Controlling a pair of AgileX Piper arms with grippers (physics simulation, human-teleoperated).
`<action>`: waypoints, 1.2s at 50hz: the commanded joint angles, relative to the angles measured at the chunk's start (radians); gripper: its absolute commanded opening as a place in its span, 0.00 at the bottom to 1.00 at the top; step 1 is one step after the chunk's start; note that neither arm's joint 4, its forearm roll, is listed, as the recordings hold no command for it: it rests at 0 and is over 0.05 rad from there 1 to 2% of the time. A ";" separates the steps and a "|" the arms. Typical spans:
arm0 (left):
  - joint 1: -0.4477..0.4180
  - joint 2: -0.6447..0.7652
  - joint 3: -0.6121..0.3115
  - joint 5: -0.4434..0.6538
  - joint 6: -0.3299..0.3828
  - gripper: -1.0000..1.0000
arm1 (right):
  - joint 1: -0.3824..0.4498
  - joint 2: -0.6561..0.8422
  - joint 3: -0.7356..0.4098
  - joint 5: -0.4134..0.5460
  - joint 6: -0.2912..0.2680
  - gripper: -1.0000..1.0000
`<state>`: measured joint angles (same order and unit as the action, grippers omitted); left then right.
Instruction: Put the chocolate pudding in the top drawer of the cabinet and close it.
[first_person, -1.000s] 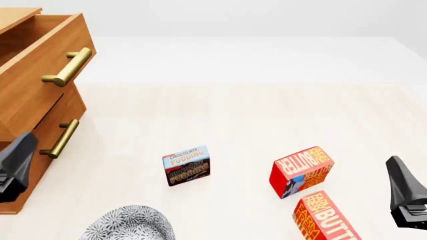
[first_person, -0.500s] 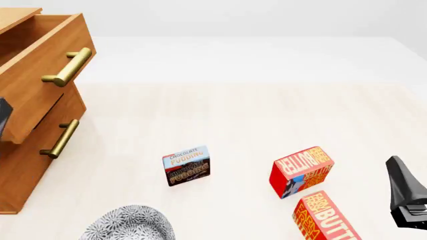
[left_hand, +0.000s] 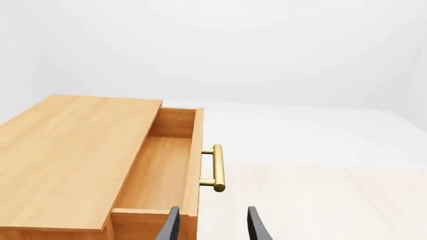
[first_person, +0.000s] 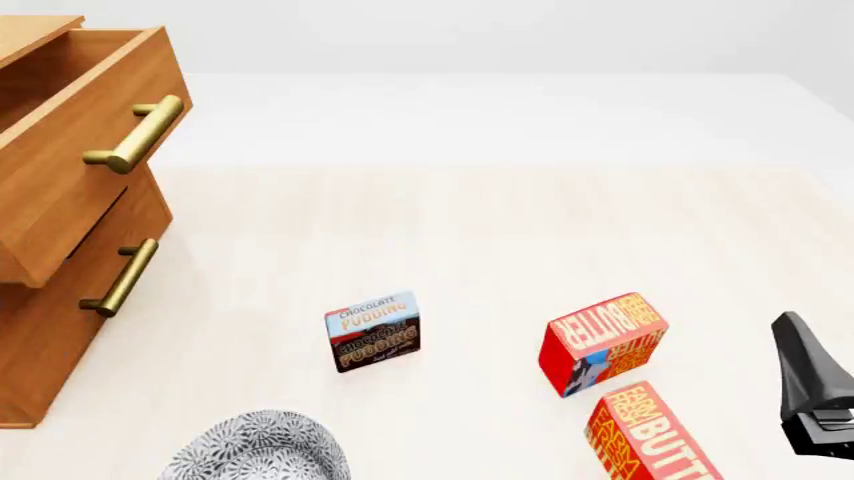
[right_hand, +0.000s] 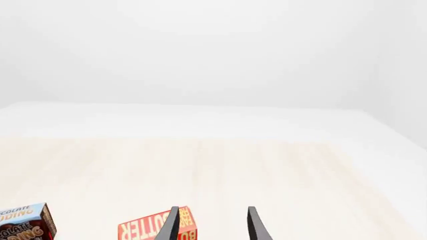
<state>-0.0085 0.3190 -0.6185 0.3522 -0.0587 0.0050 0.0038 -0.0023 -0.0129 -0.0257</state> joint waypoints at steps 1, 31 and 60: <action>0.007 0.057 -0.091 0.046 0.002 1.00 | -0.001 -0.001 0.000 0.002 0.004 1.00; 0.077 0.248 -0.291 0.157 0.011 1.00 | -0.001 -0.001 0.000 0.002 0.003 1.00; 0.099 0.365 -0.345 0.232 0.085 1.00 | -0.001 -0.001 0.000 0.002 0.003 1.00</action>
<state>0.0702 0.6493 -0.9507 0.5841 0.0193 0.0050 0.0038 -0.0023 -0.0130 -0.0259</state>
